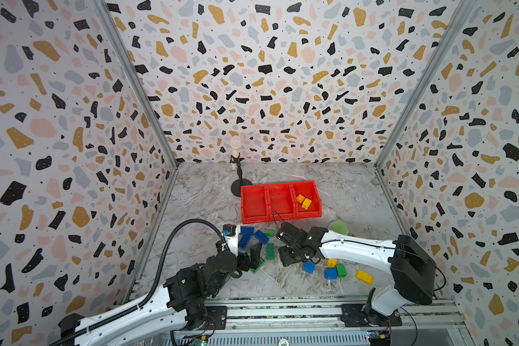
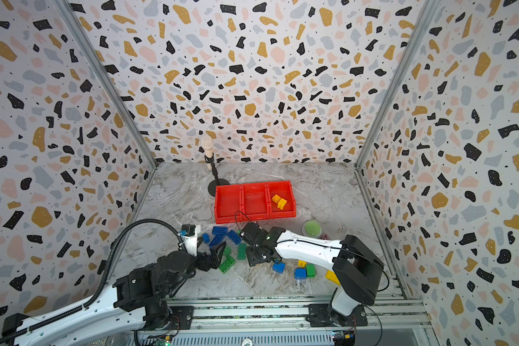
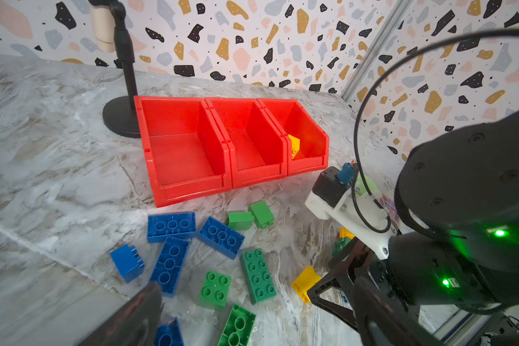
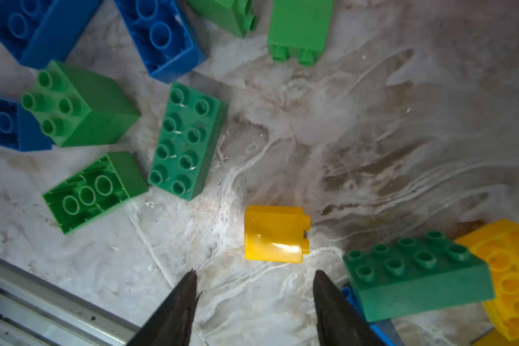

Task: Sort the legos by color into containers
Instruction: 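Lower the right gripper and grasp another yellow brick among the green bricks, then carry the yellow brick over the same bin and release it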

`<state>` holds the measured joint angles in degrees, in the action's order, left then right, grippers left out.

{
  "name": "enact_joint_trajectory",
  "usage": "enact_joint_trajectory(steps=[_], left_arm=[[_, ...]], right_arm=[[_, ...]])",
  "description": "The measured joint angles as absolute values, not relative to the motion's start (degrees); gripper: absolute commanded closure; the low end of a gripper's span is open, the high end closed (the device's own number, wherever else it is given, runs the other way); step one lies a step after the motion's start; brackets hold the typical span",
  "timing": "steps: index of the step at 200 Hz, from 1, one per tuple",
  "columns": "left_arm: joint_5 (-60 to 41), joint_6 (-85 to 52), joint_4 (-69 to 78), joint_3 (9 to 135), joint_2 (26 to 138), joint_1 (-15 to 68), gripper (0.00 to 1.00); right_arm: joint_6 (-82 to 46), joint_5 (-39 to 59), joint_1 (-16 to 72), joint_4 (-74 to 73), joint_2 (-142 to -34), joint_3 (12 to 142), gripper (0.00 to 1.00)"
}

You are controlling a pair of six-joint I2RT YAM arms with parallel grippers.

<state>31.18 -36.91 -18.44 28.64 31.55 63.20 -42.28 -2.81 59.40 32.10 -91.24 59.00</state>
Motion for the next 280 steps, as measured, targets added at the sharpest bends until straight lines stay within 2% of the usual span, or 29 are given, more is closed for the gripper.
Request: enact_joint_trajectory(steps=[39,101,113,141,190,208,232,280], left_arm=[[33.43,-40.34,-19.88,26.35,27.46,63.2,0.0],[35.2,-41.65,-20.8,25.71,28.4,63.29,0.0],[35.66,-41.67,-20.73,25.71,28.4,63.33,0.0],[36.62,-41.76,-20.27,25.3,28.49,63.4,0.0],[38.98,-43.33,-20.78,25.21,30.59,63.4,0.0],[40.38,-44.25,-21.34,25.39,31.77,63.4,0.0],[41.45,-44.62,-21.78,27.42,35.16,63.4,0.0],[41.47,-41.12,-17.74,36.01,48.71,63.02,0.0]], right_arm=[[-43.22,-2.76,59.44,29.67,-91.72,55.99,0.36],[-42.98,-2.79,59.18,26.98,-96.84,56.03,0.38],[-42.94,-2.87,59.09,26.81,-97.34,56.51,0.42],[-42.57,-3.46,58.81,26.85,-98.65,57.74,0.65],[-41.21,-4.43,57.74,32.34,-99.04,61.73,0.67],[-39.24,-4.97,54.76,35.27,-98.67,65.91,0.66],[-35.22,-5.5,46.68,36.93,-97.34,72.62,0.65],[-27.92,-5.28,31.16,36.8,-101.25,85.27,0.65]])
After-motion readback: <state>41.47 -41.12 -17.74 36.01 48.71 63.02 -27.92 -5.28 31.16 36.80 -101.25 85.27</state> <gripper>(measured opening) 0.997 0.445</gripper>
